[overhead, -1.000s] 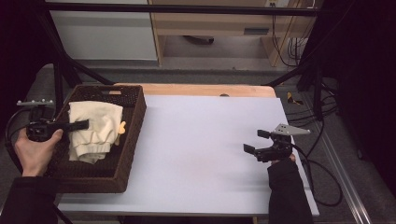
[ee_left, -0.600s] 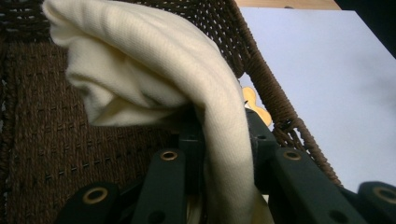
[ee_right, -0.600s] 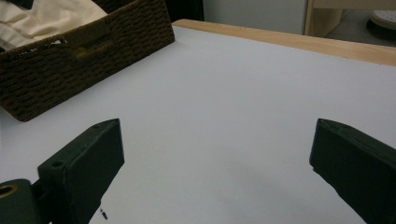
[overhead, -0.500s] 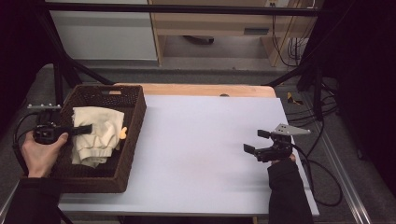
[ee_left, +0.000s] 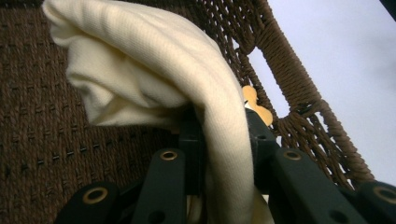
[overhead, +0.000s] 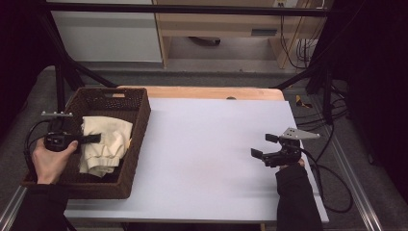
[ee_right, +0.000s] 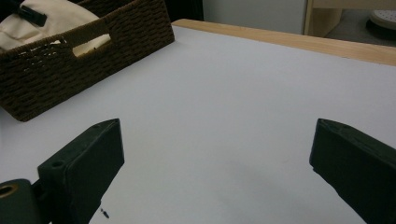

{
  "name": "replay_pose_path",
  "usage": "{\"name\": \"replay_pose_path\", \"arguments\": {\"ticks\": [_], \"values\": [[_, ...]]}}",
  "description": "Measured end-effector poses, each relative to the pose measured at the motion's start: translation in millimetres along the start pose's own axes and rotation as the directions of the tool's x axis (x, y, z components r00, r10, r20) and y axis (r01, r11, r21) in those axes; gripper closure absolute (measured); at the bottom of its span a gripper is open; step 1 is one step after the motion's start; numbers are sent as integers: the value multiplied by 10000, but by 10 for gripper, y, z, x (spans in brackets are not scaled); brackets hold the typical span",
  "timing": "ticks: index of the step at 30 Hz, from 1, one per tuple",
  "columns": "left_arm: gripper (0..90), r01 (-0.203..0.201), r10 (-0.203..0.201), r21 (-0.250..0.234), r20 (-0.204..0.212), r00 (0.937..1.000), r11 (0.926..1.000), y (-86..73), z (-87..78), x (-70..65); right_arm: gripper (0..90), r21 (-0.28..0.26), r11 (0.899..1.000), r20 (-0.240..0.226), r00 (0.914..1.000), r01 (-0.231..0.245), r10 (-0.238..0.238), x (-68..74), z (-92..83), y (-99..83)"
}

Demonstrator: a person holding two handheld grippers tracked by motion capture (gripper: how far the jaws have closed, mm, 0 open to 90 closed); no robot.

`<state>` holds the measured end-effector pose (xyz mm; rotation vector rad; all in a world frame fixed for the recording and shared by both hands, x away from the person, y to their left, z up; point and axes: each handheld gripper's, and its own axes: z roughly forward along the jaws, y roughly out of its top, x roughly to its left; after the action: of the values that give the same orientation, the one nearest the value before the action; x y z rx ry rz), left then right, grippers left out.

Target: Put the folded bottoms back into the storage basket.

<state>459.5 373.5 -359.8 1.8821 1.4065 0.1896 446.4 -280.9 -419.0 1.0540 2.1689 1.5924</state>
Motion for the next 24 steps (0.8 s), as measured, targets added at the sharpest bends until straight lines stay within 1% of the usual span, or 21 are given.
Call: {"name": "replay_pose_path", "arguments": {"ticks": [5,7,13,16,21,24], "values": [[725,50,-51,68,56,10000,10000,-9,53,5,32,6,10000,-2,10000,-4,4,-2,2,-2],[724,50,-51,169,53,10000,9998,-11,87,3,32,-1,10000,0,10000,-4,4,-2,1,-2],[720,-20,23,422,-78,10000,9991,-20,176,23,32,-17,10000,8,10000,-3,3,-3,-1,-1],[718,-4,8,424,-90,10000,9991,-24,196,43,32,-22,10000,13,10000,-13,13,-5,-2,-2],[707,-169,189,457,-445,9988,9988,-39,220,77,32,-25,10000,13,10000,-17,17,-5,-2,-2],[703,-253,278,456,-551,9981,9986,-54,237,103,32,-25,10000,12,10000,-13,13,-5,-2,-2]]}}
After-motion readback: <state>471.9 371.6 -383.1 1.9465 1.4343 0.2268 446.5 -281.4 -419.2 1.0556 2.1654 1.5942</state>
